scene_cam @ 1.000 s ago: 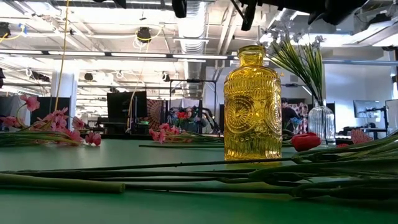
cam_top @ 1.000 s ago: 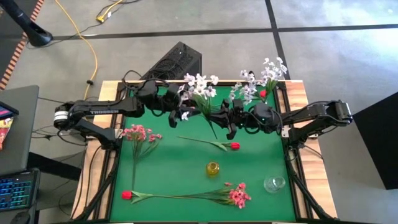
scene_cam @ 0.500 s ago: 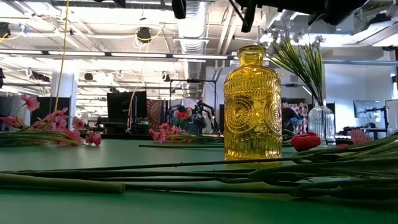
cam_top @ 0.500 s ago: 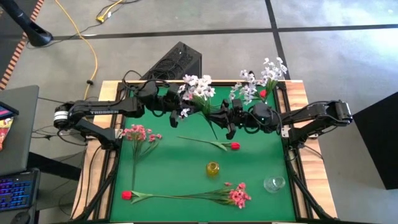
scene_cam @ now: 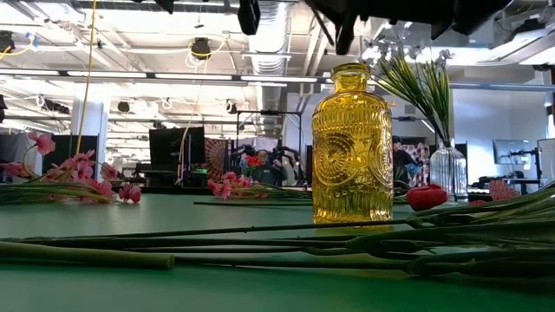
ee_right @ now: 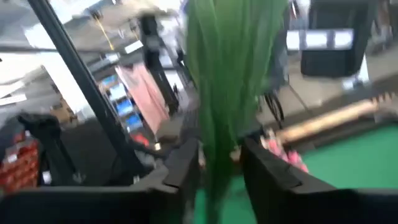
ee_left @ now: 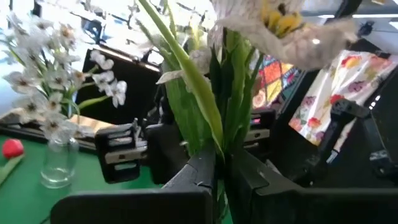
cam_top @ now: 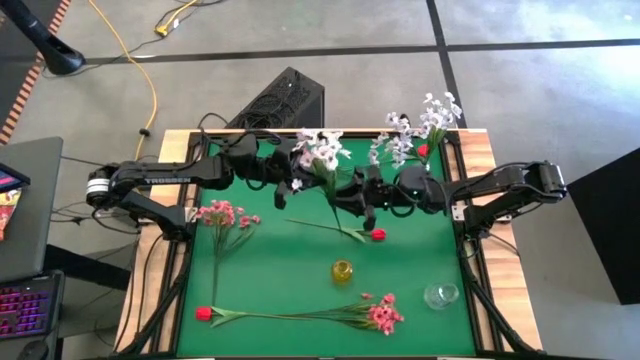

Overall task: Sort flowers into vase by color
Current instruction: Put the middle white flowers into the top transparent vase

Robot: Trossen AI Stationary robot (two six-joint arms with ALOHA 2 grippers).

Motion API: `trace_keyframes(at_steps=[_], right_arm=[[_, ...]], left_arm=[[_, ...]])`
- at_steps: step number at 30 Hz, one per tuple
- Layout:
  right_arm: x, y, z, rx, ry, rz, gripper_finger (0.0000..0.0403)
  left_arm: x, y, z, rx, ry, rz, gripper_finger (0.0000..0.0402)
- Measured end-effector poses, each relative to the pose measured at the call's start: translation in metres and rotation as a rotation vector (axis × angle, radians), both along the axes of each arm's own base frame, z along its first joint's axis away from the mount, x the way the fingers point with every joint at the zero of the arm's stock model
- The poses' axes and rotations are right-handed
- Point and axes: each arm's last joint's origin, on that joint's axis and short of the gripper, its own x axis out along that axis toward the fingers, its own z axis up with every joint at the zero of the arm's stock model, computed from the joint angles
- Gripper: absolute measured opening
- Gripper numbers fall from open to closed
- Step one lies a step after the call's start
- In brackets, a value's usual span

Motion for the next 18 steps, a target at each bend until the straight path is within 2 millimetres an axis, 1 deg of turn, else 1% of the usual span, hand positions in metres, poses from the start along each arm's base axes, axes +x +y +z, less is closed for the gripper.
trace_keyframes(at_steps=[5, 8, 13, 18], right_arm=[[0.006, 0.001, 0.000, 0.004, 0.146, 0.019, 0.0221], [0.007, 0.001, 0.000, -0.001, 0.218, 0.034, 0.0246], [0.009, 0.004, 0.004, -0.049, 0.275, 0.087, 0.0253], [0.009, 0.005, 0.004, -0.066, 0.284, 0.094, 0.0254]], left_arm=[[0.000, 0.000, -0.003, -0.009, 0.034, -0.007, 0.0002], [0.000, 0.000, -0.007, -0.018, 0.071, -0.010, 0.0002], [0.000, -0.001, -0.012, -0.032, 0.128, -0.030, 0.0002], [0.000, 0.000, -0.013, -0.030, 0.132, -0.019, 0.0002]])
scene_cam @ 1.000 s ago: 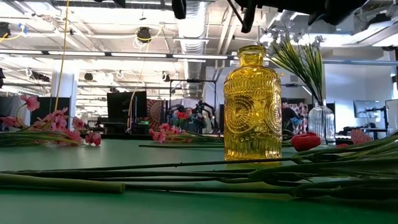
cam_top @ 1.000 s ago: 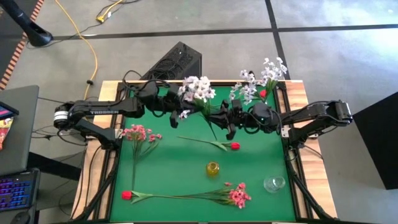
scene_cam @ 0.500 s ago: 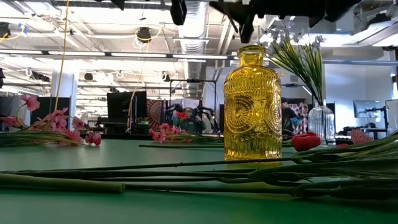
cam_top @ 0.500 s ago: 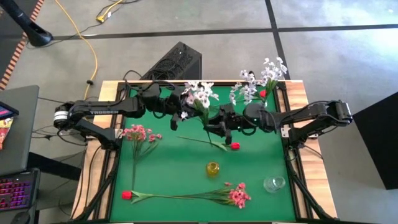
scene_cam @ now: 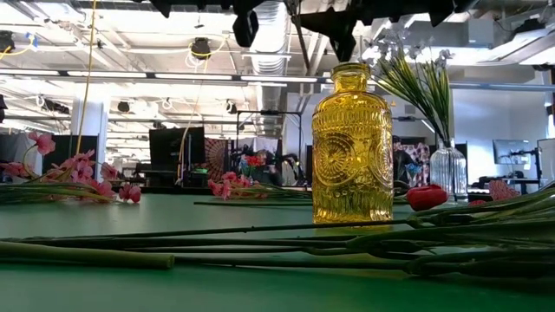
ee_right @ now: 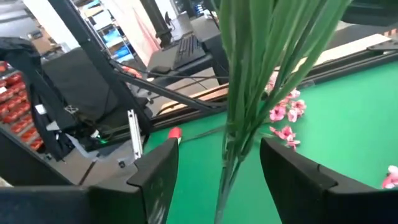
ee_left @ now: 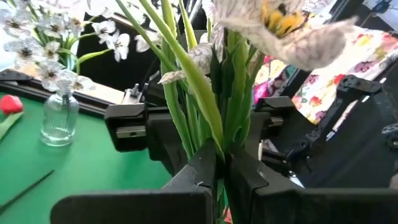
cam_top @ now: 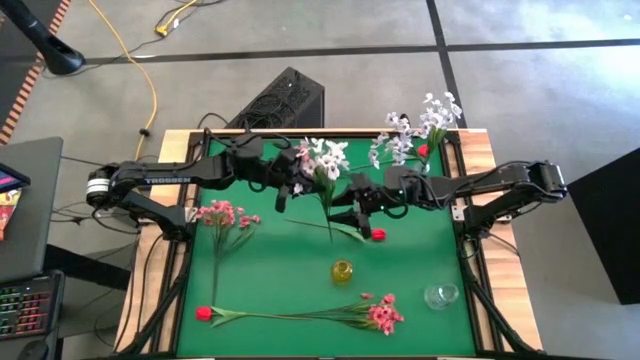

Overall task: Sort flowers into vase by color
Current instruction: Put the middle white flowers into the top transparent vase

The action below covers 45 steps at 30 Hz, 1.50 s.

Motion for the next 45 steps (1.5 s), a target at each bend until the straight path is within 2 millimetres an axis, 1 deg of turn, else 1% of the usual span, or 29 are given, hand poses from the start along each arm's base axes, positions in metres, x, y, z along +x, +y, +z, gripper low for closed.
trace_keyframes(at_steps=[5, 10, 14, 20, 23, 25, 27, 31, 34, 36, 39, 42, 45], right_arm=[[0.000, 0.000, -0.001, -0.052, 0.000, -0.050, 0.0241], [0.000, 0.000, -0.001, -0.058, 0.000, -0.053, 0.0206], [0.000, 0.000, -0.001, -0.058, 0.000, -0.056, 0.0163], [0.000, -0.002, -0.001, -0.066, 0.001, -0.080, 0.0081], [0.000, -0.002, -0.001, -0.068, 0.001, -0.092, 0.0046], [0.000, -0.002, -0.001, -0.069, 0.000, -0.093, 0.0029], [0.000, -0.002, -0.001, -0.068, -0.001, -0.092, 0.0027], [-0.001, -0.002, 0.001, -0.051, -0.002, -0.093, 0.0027], [-0.006, -0.001, 0.008, -0.036, -0.024, -0.091, 0.0030], [-0.013, -0.001, 0.016, -0.037, -0.046, -0.095, 0.0030], [-0.027, -0.002, 0.027, -0.059, -0.049, -0.118, 0.0027], [-0.045, -0.002, 0.038, -0.077, -0.040, -0.159, 0.0027], [-0.064, 0.001, 0.049, -0.093, -0.049, -0.201, 0.0027]], left_arm=[[0.000, 0.001, 0.000, 0.003, 0.001, 0.040, 0.0002], [0.000, 0.001, 0.000, 0.004, 0.001, 0.048, 0.0002], [0.000, 0.002, 0.000, 0.005, 0.002, 0.060, 0.0002], [0.000, 0.002, 0.000, 0.006, 0.001, 0.074, 0.0002], [0.001, 0.002, 0.000, 0.006, -0.003, 0.091, 0.0007], [0.001, 0.001, 0.001, 0.014, -0.006, 0.094, 0.0021], [0.001, 0.001, 0.001, 0.017, -0.007, 0.093, 0.0043], [0.000, 0.002, 0.001, 0.038, -0.008, 0.090, 0.0104], [-0.006, 0.004, 0.007, 0.054, -0.024, 0.079, 0.0148], [-0.014, 0.008, 0.011, 0.054, -0.023, 0.096, 0.0172], [-0.028, 0.016, 0.018, 0.057, -0.009, 0.135, 0.0198], [-0.044, 0.022, 0.026, 0.075, -0.007, 0.175, 0.0210], [-0.058, 0.027, 0.032, 0.104, 0.007, 0.233, 0.0212]])
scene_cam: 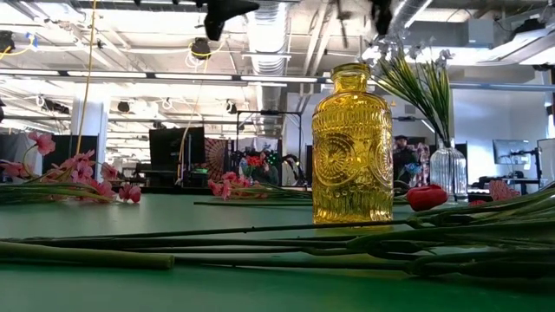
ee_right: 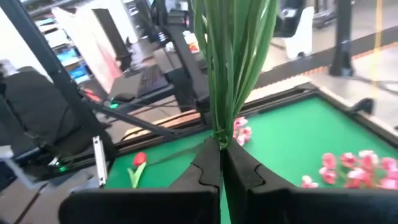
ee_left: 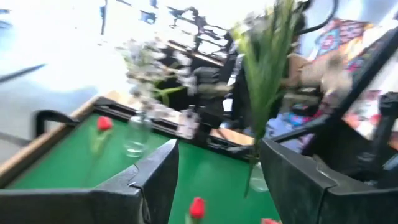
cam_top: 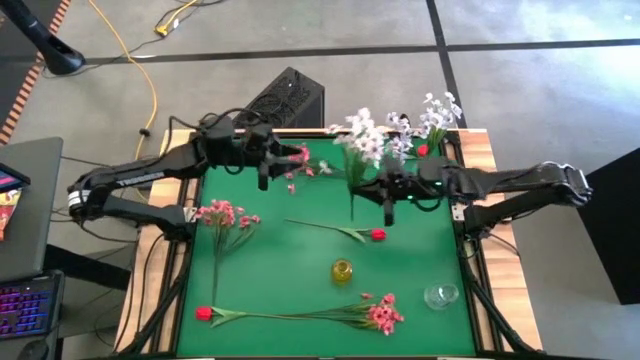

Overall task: Sort flowers into vase by color
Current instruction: Put the middle white flowers into the top transparent vase

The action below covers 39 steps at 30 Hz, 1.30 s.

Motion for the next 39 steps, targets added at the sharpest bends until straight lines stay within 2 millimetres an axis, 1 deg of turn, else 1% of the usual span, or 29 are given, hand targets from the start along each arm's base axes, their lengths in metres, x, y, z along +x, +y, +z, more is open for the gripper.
trace_keyframes(at_steps=[4, 7, 12, 15, 20, 24, 27, 31, 35, 39], right_arm=[[-0.028, 0.006, 0.013, -0.035, -0.010, -0.041, 0.0027], [-0.051, 0.010, 0.020, -0.080, -0.004, -0.084, 0.0027], [-0.087, 0.012, 0.022, -0.131, 0.060, -0.228, 0.0027], [-0.101, 0.012, 0.020, -0.161, 0.092, -0.318, 0.0027], [-0.115, 0.012, 0.013, -0.184, 0.132, -0.405, 0.0027], [-0.123, 0.010, -0.004, -0.169, 0.141, -0.459, 0.0027], [-0.132, 0.006, -0.017, -0.141, 0.124, -0.538, 0.0027], [-0.146, 0.001, -0.027, -0.128, 0.086, -0.608, 0.0027], [-0.156, -0.003, -0.034, -0.136, 0.062, -0.715, 0.0027], [-0.161, -0.007, -0.042, -0.178, 0.066, -0.854, 0.0027]], left_arm=[[-0.011, 0.005, 0.001, 0.042, 0.038, 0.093, 0.0212], [-0.014, 0.008, -0.001, 0.056, 0.076, 0.144, 0.0213], [-0.011, 0.011, -0.006, 0.061, 0.100, 0.155, 0.0213], [-0.008, 0.013, -0.009, 0.058, 0.112, 0.161, 0.0213], [-0.004, 0.015, -0.013, 0.053, 0.127, 0.162, 0.0213], [-0.003, 0.015, -0.014, 0.047, 0.131, 0.162, 0.0213], [-0.003, 0.015, -0.014, 0.047, 0.133, 0.166, 0.0213], [-0.003, 0.015, -0.014, 0.045, 0.136, 0.167, 0.0213], [-0.004, 0.015, -0.015, 0.040, 0.147, 0.167, 0.0213], [-0.004, 0.015, -0.017, 0.032, 0.165, 0.167, 0.0213]])
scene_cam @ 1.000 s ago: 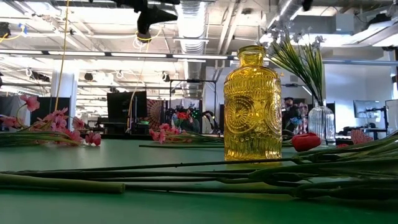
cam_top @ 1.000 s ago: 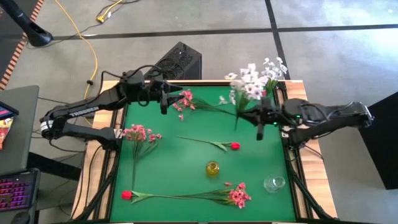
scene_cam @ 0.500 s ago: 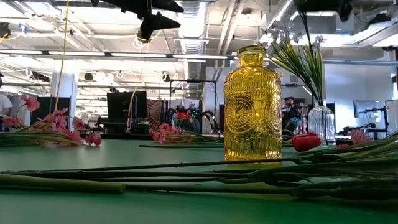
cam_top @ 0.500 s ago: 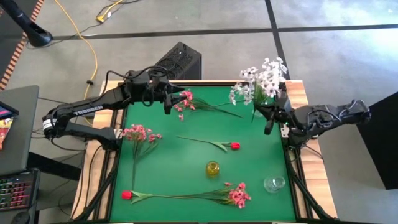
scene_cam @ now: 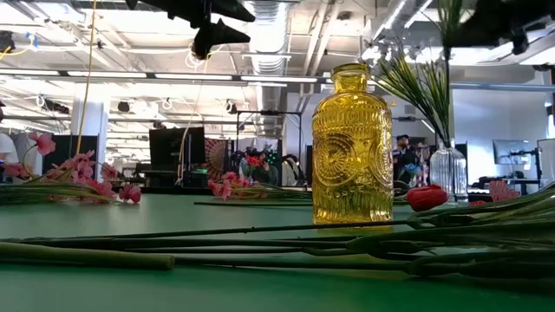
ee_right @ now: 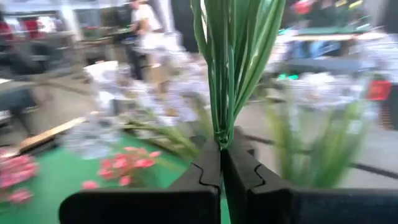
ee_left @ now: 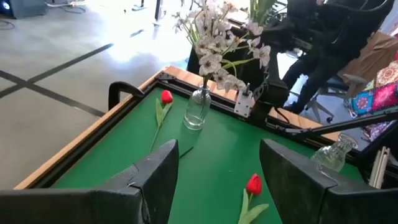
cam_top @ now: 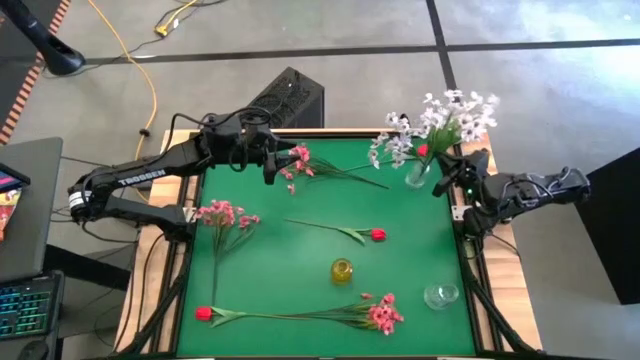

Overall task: Sort flowers into vase by color
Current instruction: Put the middle white flowers into the top transparent vase

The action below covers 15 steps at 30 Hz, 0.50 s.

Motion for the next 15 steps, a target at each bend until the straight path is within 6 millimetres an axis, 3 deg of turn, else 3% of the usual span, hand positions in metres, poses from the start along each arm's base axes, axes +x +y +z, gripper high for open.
trace_keyframes(at_steps=[9, 15], right_arm=[[0.003, -0.001, -0.030, -0.080, 0.079, -0.207, 0.0027], [0.005, -0.001, -0.048, -0.068, 0.014, -0.294, 0.0027]], left_arm=[[0.000, 0.001, -0.001, 0.007, 0.012, 0.031, 0.0213], [0.000, 0.001, -0.001, 0.011, 0.013, 0.047, 0.0213]])
